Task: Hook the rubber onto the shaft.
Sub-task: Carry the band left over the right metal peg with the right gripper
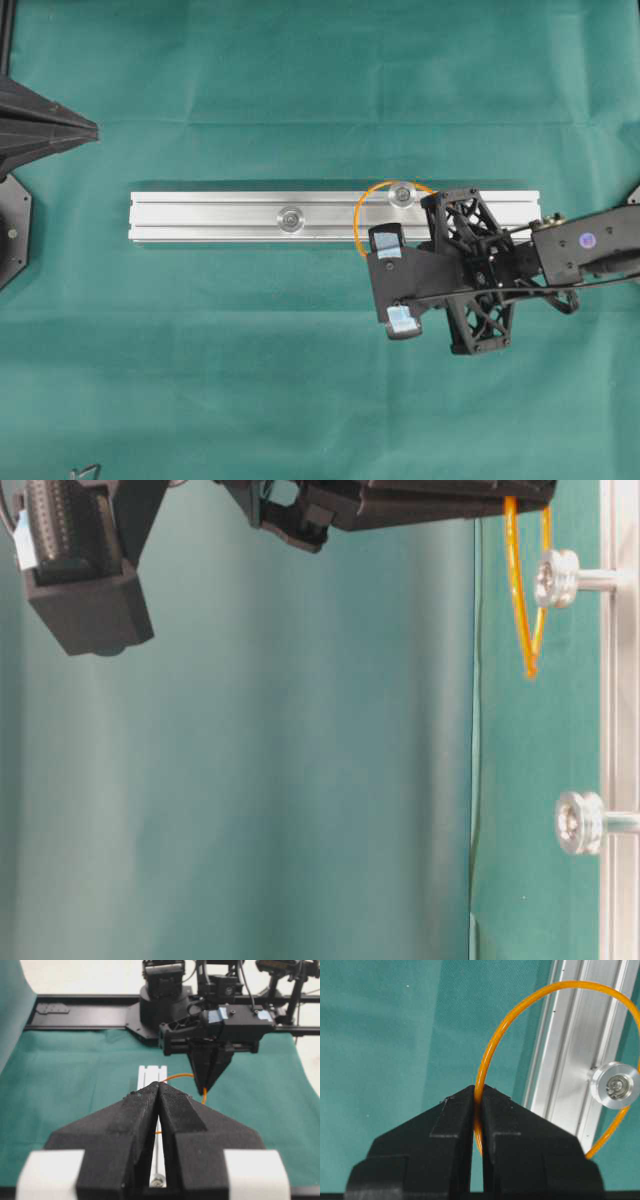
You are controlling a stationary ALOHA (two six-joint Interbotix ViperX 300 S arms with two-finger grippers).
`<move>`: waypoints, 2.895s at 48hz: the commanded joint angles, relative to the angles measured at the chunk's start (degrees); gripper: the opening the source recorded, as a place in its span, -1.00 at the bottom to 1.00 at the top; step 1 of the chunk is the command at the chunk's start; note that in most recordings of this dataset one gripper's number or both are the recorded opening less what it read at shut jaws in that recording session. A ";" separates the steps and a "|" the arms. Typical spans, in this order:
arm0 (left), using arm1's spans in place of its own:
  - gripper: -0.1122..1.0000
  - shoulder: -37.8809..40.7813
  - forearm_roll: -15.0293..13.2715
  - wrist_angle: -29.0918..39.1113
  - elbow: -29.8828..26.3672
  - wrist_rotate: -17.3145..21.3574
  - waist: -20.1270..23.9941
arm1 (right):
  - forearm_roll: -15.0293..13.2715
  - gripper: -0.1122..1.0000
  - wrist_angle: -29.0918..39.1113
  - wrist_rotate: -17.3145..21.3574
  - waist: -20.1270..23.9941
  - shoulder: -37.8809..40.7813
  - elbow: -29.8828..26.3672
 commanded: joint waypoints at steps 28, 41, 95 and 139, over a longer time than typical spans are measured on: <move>-0.80 0.44 0.09 -0.09 -0.79 -0.09 0.18 | -0.18 -0.70 -0.18 1.49 1.93 -0.62 -1.23; -0.79 0.44 0.18 -0.09 -0.79 -0.09 0.18 | -0.88 -0.70 -0.44 1.93 1.76 -0.44 -1.49; -0.80 0.44 0.18 -0.26 -0.88 -2.11 0.18 | -1.32 -0.70 -5.01 12.83 -0.26 4.04 -4.75; -0.79 0.35 0.18 1.49 -1.14 -3.96 -1.05 | -5.19 -0.70 -6.59 25.93 -5.54 13.62 -16.26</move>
